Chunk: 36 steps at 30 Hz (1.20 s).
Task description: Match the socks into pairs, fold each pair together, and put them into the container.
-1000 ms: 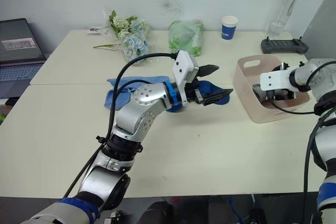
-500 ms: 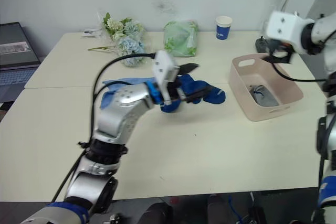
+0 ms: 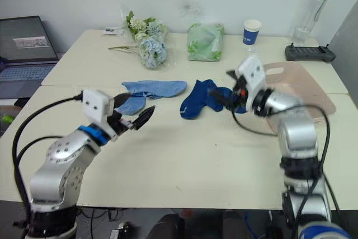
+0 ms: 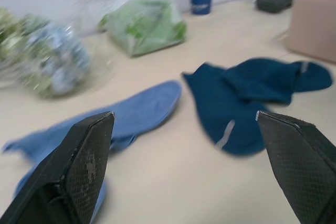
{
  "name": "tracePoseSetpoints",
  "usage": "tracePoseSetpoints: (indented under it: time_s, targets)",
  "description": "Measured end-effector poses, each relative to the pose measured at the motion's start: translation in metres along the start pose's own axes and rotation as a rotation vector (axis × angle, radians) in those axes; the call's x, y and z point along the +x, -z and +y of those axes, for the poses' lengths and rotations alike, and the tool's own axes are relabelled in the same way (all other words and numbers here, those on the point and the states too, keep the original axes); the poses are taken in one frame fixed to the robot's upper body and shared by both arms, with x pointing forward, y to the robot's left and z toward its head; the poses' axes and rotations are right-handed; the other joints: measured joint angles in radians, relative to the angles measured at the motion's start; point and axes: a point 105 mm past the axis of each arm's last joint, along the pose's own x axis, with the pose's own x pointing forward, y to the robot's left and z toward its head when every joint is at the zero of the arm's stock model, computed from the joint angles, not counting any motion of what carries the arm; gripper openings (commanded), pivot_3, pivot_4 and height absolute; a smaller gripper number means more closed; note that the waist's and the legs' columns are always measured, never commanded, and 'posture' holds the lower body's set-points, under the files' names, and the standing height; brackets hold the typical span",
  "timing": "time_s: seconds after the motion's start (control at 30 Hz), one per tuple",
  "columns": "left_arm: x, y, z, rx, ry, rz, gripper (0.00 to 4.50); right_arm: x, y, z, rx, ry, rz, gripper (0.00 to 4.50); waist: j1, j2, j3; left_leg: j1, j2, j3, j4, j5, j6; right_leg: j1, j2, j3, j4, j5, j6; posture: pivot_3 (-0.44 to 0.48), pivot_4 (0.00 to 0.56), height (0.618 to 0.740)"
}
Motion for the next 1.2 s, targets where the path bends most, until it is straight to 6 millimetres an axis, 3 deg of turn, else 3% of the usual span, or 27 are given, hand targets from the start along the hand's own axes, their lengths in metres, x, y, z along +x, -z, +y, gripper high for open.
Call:
tracePoseSetpoints:
  time_s: [0.07,0.17,0.27,0.37,0.43,0.73,0.87,1.2]
  targets:
    - [-0.02,0.024,-0.004,-0.024,-0.038,0.064,4.5,-0.011,0.037,0.015,0.053,0.02,0.06,4.47,-0.002,0.001,-0.001,0.002,0.0,0.001,-0.001,0.0,0.0,0.001,0.0,0.001,0.0,0.0,0.0,0.0,0.15,0.74]
    - [-0.052,0.06,-0.014,-0.1,-0.075,0.143,4.5,-0.034,0.077,0.029,0.065,0.094,0.102,4.47,-0.002,0.001,-0.002,0.004,0.001,0.002,-0.001,0.0,0.001,0.002,0.001,0.001,0.001,0.0,0.0,0.0,0.15,0.74]
    - [-0.068,0.068,-0.013,-0.116,-0.121,0.143,4.5,-0.051,0.092,0.037,0.024,0.112,0.118,4.47,-0.002,0.001,-0.002,0.007,0.001,0.002,-0.002,0.001,0.005,0.005,0.002,0.001,0.001,0.004,-0.003,0.0,0.15,0.74]
    - [-0.084,0.073,-0.014,-0.113,-0.152,0.156,4.5,-0.068,0.106,0.042,0.034,0.129,0.164,4.47,-0.004,0.002,-0.002,0.025,0.002,0.002,-0.006,0.0,0.005,0.023,0.003,0.001,-0.002,0.003,-0.003,0.0,0.15,0.74]
    - [-0.089,0.073,-0.011,-0.1,-0.175,0.148,4.5,-0.074,0.113,0.044,0.05,0.146,0.182,4.47,-0.013,0.002,-0.002,0.025,0.002,0.004,-0.006,0.0,0.006,0.022,0.004,0.001,-0.002,0.002,-0.003,0.0,0.15,0.74]
    - [-0.108,0.079,-0.019,-0.114,-0.259,0.153,4.5,-0.082,0.104,0.033,0.072,0.274,0.129,4.47,-0.039,0.002,-0.002,0.024,0.002,0.016,-0.006,-0.005,0.013,0.019,0.003,0.012,-0.006,0.0,0.002,0.0,0.15,0.74]
    - [-0.107,0.081,-0.025,-0.13,-0.247,0.159,4.5,-0.078,0.099,0.032,0.062,0.275,0.114,4.47,-0.039,0.001,-0.002,0.025,0.002,0.022,-0.006,-0.008,0.016,0.018,0.003,0.02,-0.006,-0.001,0.004,0.0,0.15,0.74]
    - [-0.097,0.072,-0.018,-0.086,-0.235,0.127,4.5,-0.062,0.087,0.037,0.023,0.163,0.097,4.47,-0.035,0.001,-0.002,0.029,0.002,0.024,-0.006,-0.008,0.016,0.02,0.004,0.022,-0.002,-0.001,0.005,0.0,0.15,0.74]
